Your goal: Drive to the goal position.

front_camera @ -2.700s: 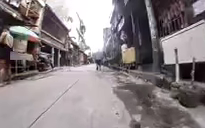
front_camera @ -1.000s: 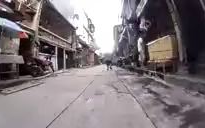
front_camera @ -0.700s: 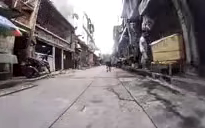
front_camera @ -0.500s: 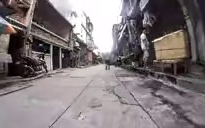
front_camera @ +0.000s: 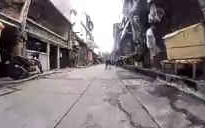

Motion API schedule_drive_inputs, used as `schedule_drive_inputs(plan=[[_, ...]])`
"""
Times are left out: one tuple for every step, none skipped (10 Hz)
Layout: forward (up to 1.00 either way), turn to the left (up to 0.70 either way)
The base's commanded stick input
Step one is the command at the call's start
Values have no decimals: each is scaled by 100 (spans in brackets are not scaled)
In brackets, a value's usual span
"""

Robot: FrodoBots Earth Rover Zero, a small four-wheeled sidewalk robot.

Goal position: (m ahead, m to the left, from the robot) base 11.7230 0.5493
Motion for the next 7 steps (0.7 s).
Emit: schedule_drive_inputs(plan=[[100, 0], [100, 0], [100, 0], [100, 0], [100, 0], [100, 0], [100, 0]])
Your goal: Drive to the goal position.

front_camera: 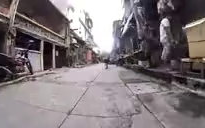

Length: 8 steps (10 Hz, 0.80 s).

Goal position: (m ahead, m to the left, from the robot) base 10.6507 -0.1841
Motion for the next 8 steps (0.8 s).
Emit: schedule_drive_inputs(plan=[[100, 0], [100, 0], [100, 0], [100, 0], [100, 0], [100, 0], [100, 0], [100, 0]])
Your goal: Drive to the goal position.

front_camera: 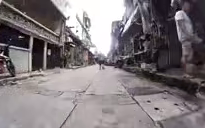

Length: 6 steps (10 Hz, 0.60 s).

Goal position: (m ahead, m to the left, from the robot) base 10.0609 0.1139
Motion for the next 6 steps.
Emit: schedule_drive_inputs(plan=[[100, 0], [100, 0], [100, 0], [100, 0], [100, 0], [100, 0]])
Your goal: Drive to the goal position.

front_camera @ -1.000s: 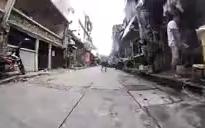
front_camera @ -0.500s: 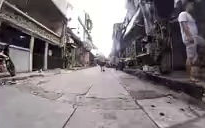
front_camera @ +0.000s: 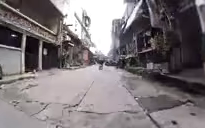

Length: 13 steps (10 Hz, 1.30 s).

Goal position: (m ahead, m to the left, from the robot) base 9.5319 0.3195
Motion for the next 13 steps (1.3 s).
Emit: schedule_drive_inputs(plan=[[100, 0], [100, 0], [100, 0], [100, 0], [100, 0], [100, 0], [100, 0], [100, 0], [100, 0], [100, 0], [100, 0], [100, 0], [100, 0]])
